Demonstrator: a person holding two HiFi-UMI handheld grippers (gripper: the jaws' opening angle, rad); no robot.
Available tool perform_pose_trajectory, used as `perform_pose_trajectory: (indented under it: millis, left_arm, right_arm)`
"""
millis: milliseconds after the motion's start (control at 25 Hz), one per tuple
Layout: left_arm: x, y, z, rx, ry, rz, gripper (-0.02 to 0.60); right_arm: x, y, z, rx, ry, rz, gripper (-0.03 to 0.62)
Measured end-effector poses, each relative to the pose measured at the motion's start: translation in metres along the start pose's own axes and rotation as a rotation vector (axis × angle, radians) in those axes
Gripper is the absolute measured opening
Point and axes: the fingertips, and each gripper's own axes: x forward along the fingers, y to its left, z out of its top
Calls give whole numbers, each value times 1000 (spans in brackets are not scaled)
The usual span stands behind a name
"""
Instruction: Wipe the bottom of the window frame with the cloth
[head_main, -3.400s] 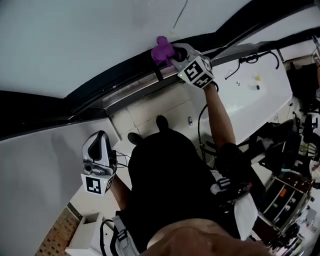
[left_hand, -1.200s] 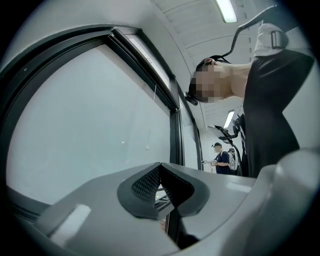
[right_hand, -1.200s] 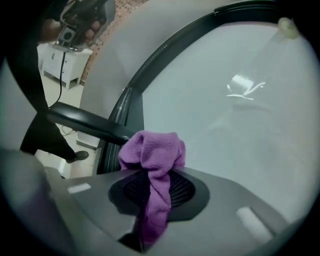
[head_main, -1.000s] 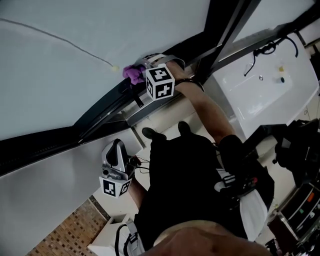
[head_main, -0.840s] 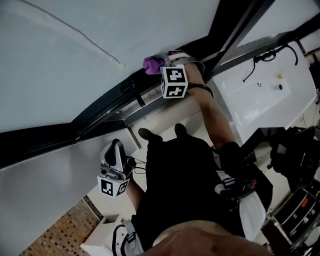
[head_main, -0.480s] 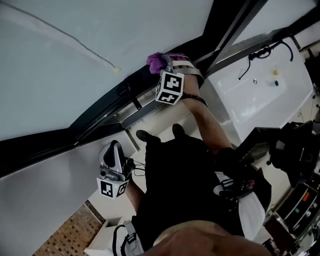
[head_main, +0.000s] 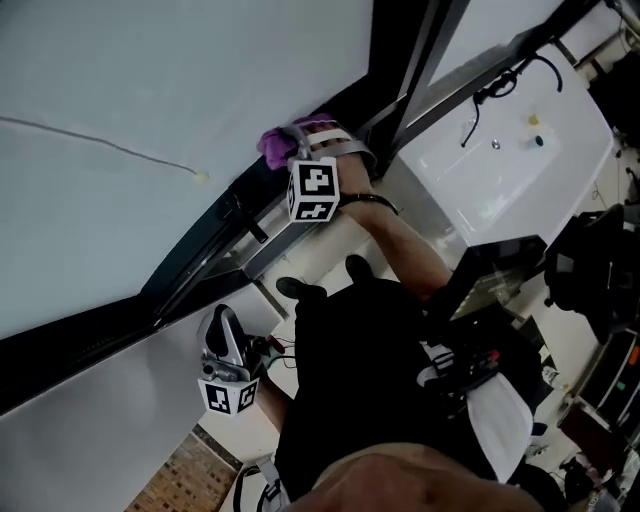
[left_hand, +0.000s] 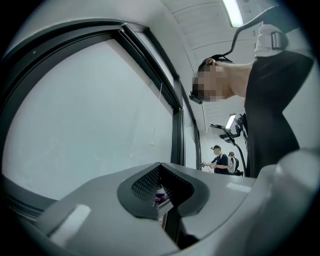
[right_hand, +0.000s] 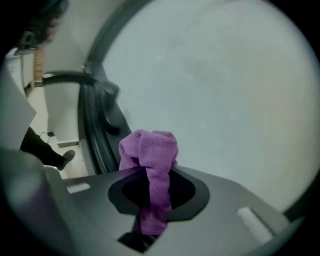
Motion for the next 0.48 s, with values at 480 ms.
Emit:
perform_pose_trajectory:
  millis: [480]
  left_arm:
    - [4, 0, -10, -3, 10, -27, 3]
  right_arm:
    - [6, -80, -141, 177, 277, -185, 71]
